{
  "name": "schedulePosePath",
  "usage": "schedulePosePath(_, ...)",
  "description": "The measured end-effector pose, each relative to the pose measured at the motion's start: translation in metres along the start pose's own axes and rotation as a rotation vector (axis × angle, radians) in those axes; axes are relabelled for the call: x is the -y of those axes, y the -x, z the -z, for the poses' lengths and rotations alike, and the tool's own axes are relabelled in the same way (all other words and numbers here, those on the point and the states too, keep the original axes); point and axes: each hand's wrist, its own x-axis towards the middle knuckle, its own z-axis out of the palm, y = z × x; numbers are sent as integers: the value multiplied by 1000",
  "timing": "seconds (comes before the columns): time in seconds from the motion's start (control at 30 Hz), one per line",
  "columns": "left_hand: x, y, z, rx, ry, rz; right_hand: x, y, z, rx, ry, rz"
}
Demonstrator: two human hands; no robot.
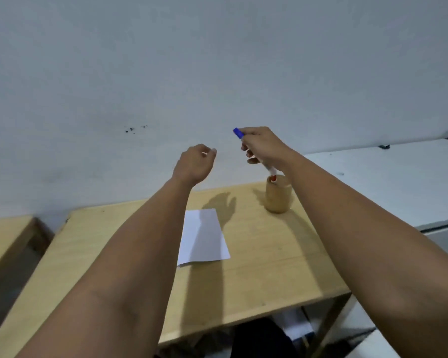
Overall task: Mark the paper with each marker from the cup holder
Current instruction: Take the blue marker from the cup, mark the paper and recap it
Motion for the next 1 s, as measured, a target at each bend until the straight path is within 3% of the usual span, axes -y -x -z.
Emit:
schedulePosePath(0.1, 32, 16, 37, -80, 87, 77, 1, 10, -43, 203, 75, -28)
schedulePosePath(0.23, 72, 41, 66, -72, 115, 172, 4, 19, -103, 338, 61, 11)
schedulePosePath(0.43, 126, 49, 86, -23, 62, 209, 2, 14, -173, 412, -31, 47)
schedulePosePath(0.57, 157, 39, 96, -121, 51, 270, -17, -3, -186, 390, 151, 116)
schedulePosePath(0.63, 181, 39, 103, -179, -59, 283, -34, -14, -181, 325, 207, 106)
schedulePosePath(0.73, 210, 46, 92, -137, -388, 248, -54, -22, -180, 230, 309, 104)
schedulePosePath(0.87, 220, 57, 46, 68, -792, 114, -70, -16, -196, 367, 548, 76)
schedulePosePath(1.0, 227, 71, 25, 97, -898, 38, -94, -8, -206, 379, 703, 101)
